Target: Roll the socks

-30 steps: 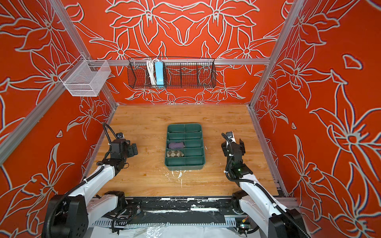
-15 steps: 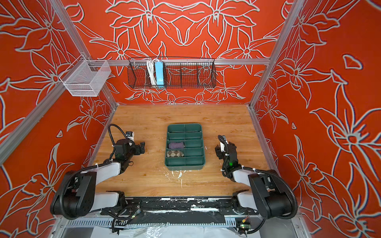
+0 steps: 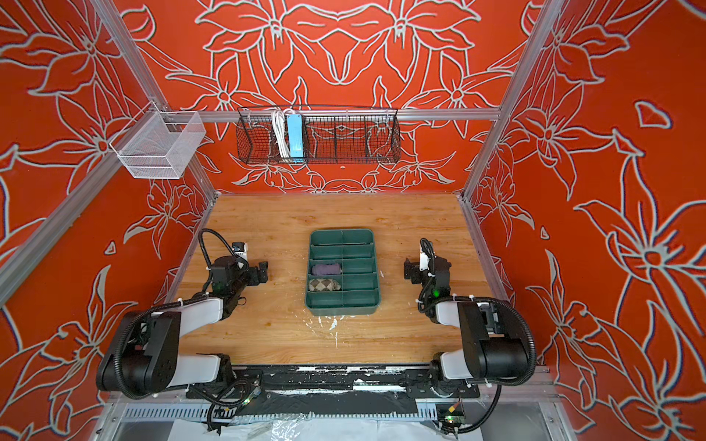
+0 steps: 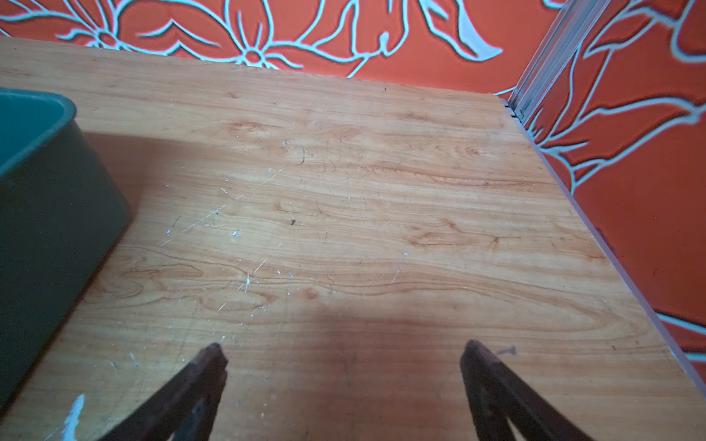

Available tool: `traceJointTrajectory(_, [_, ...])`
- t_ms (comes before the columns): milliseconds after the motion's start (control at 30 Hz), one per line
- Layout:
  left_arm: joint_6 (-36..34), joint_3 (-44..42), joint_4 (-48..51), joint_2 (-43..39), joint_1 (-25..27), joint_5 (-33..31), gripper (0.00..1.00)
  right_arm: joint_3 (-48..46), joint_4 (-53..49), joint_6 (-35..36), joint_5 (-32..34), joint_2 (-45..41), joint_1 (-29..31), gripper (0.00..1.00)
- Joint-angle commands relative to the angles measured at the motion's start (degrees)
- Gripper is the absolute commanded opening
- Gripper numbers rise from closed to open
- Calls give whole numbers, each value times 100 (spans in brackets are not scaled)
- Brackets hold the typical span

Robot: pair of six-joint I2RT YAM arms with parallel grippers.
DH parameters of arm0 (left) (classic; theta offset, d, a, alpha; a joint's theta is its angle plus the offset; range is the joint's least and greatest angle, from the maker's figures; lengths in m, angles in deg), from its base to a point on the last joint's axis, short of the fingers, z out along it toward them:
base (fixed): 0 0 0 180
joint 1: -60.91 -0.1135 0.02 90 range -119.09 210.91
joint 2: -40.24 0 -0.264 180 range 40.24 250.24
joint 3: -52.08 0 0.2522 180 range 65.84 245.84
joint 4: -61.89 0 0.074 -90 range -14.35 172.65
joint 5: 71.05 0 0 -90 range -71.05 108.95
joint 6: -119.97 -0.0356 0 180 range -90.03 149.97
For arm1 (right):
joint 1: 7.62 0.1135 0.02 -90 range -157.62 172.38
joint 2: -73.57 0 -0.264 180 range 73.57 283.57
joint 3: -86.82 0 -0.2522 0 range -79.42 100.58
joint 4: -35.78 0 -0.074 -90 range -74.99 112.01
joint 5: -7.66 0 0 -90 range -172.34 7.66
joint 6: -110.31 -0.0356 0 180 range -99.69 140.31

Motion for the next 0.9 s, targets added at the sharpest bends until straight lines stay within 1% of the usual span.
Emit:
traceJointTrajectory(0, [0,73,-170,-11,-26,65,97,100,-98,-145,-30,-84,-8,98])
traceJointTrajectory(867, [10,101,-136,14,-50,92,97,159,-177,-179,-3,-55,-14,98])
